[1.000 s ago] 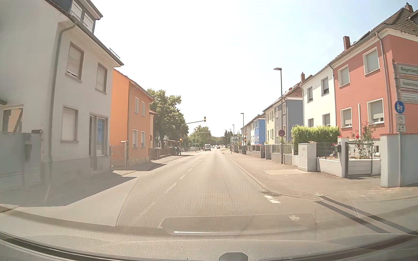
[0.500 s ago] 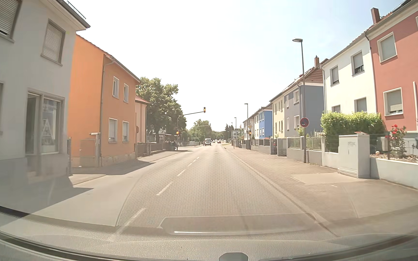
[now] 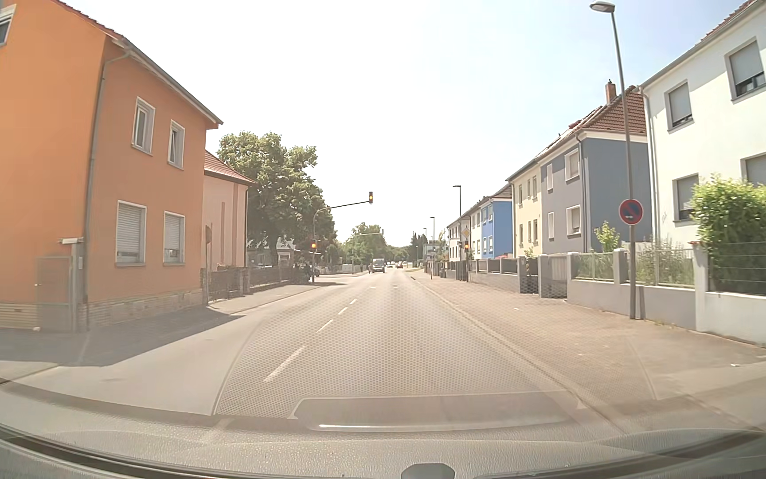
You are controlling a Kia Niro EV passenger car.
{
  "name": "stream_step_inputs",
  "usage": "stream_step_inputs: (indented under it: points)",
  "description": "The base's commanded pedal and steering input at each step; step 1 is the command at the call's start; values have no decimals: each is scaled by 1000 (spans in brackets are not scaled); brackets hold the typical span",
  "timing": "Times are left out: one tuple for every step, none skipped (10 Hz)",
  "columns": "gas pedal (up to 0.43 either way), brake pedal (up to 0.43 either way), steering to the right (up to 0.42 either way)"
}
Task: Follow the waypoints while adhering to traffic rules and regulations
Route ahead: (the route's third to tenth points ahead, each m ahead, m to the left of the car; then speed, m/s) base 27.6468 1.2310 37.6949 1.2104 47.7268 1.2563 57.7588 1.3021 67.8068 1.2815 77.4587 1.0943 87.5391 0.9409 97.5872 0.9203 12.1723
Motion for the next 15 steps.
stream_step_inputs:
  points:
    - [0, 18, 4]
    - [0, 91, 5]
    - [0, 183, 4]
    - [0, 250, 4]
    - [0, 293, 3]
    - [0, 323, 2]
    - [0, 348, 1]
    - [0, 378, 0]
    - [0, 396, 0]
    - [0, 396, 0]
    - [0, 409, 0]
    - [0, 409, 0]
    - [0, 409, 0]
    - [0, 409, 0]
    - [0, 409, 0]
